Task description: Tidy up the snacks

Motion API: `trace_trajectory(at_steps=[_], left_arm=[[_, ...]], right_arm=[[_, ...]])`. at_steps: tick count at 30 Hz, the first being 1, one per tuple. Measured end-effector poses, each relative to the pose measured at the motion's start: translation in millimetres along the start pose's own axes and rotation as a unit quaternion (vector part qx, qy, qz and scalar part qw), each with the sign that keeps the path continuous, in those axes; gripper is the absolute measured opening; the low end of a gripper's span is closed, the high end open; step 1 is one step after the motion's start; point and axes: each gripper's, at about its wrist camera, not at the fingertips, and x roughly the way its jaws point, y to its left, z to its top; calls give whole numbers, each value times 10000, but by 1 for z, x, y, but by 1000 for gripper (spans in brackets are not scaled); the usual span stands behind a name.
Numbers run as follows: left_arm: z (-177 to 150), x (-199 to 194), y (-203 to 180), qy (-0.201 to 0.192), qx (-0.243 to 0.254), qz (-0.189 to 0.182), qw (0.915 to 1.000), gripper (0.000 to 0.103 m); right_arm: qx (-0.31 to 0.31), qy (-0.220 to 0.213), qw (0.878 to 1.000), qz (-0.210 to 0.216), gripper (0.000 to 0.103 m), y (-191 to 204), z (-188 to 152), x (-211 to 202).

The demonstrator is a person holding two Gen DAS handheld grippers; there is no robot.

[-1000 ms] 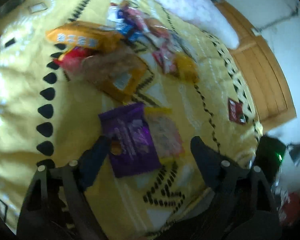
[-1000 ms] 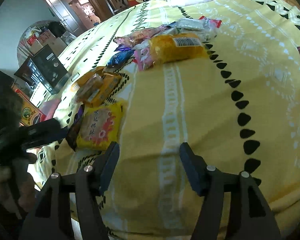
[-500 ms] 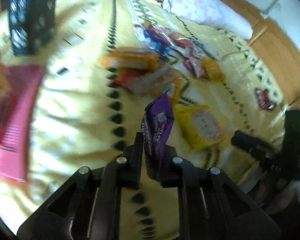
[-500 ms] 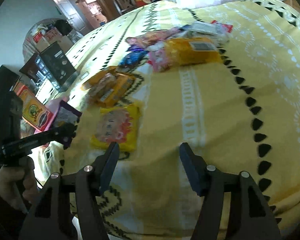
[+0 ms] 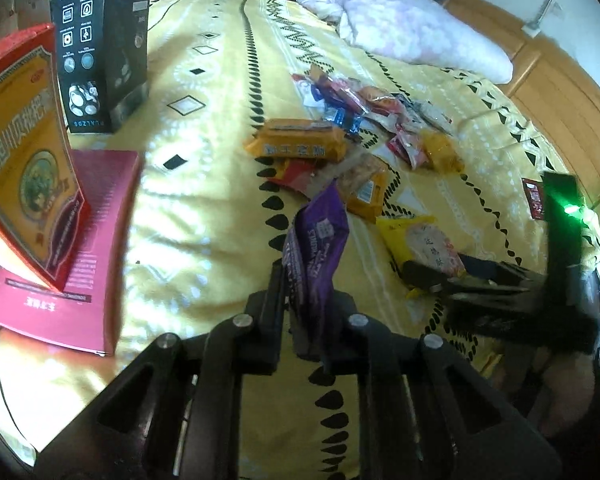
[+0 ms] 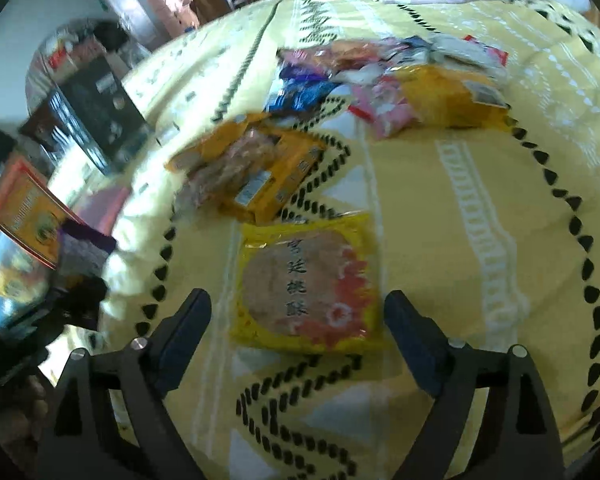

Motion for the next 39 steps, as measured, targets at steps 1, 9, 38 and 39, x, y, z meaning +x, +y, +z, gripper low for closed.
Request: trace_trajectory(at_steps=[1,9,38,39], left_arm=[[0,-1,-1,-15,20,19,10000,15],[7,-16,-5,-304,206,-60,9993,14],[2,43,23,-152,-332,550,9978,43],[4,39,21,-181,-312,499,9981,42]], right_arm=[[-59,25,9999,-113,90,2,-1,5],[-80,-196,9997,124,79,-13,-2,1],[-107,-386,9978,533,76,-25,-11,-14],[-102,-414,9976,540,76,-25,-11,-16]])
